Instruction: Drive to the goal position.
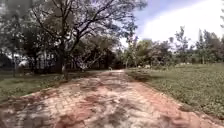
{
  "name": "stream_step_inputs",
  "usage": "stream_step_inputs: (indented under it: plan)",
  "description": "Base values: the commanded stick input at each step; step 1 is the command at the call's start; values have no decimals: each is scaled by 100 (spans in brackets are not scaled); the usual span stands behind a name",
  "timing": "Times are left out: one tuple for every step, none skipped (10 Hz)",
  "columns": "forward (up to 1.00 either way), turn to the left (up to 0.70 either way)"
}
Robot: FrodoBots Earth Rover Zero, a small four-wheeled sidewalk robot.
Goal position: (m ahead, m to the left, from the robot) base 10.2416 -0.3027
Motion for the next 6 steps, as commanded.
stream_step_inputs:
  plan:
    - [70, 0]
    - [70, 0]
    - [70, 0]
    - [70, 0]
    - [70, 0]
    - [70, 0]
